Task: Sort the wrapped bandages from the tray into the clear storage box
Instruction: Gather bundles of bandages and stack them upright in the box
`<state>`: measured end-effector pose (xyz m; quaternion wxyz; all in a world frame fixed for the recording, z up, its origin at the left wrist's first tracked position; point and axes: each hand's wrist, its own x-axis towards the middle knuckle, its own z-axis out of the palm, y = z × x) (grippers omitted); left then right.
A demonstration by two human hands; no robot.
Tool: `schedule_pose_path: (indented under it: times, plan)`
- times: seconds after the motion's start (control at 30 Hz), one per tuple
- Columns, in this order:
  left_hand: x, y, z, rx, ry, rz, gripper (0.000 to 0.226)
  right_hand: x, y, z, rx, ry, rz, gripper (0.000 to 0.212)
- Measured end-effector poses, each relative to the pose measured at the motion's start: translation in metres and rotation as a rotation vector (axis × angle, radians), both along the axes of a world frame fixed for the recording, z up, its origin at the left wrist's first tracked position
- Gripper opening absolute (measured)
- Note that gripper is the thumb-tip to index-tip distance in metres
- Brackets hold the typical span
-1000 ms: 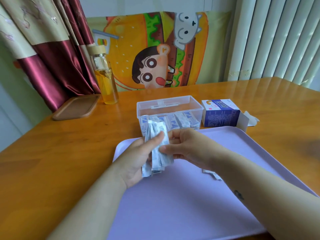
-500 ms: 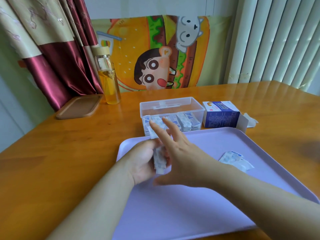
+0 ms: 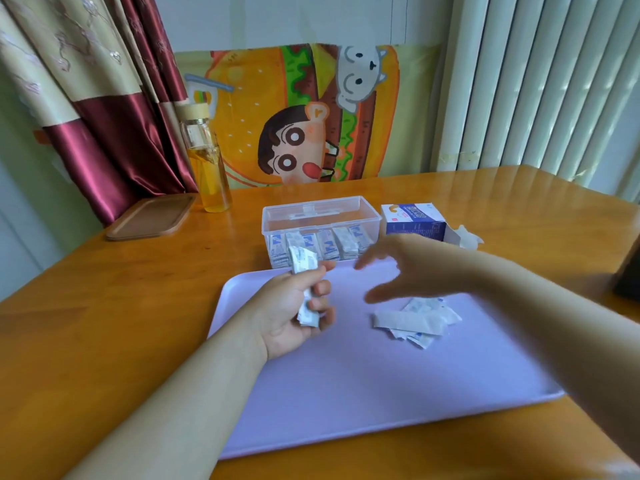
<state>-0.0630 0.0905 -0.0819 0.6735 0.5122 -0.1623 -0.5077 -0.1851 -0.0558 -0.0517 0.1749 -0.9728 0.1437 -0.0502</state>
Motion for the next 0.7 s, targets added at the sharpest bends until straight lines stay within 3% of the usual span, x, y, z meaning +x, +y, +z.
schedule_pose_path:
  times: [0.13,0.23,0.5,0.7]
  plan:
    - [-0.002,0.002,0.004,0.011,0.010,0.052,0.015,-0.017,-0.020,-0.008,-0.122,0.415,-0.022,0.058]
    - [-0.004,0.005,0.005,0.014,0.007,0.036,0.015,-0.018,-0.027,-0.013,-0.097,0.536,-0.038,0.049]
    - [-0.007,0.016,0.008,0.023,-0.007,0.027,0.016,-0.022,-0.031,-0.013,-0.045,0.501,-0.064,0.024]
    - [-0.006,0.020,0.005,0.031,0.005,0.053,0.018,-0.027,-0.037,-0.013,0.235,0.296,-0.158,0.016]
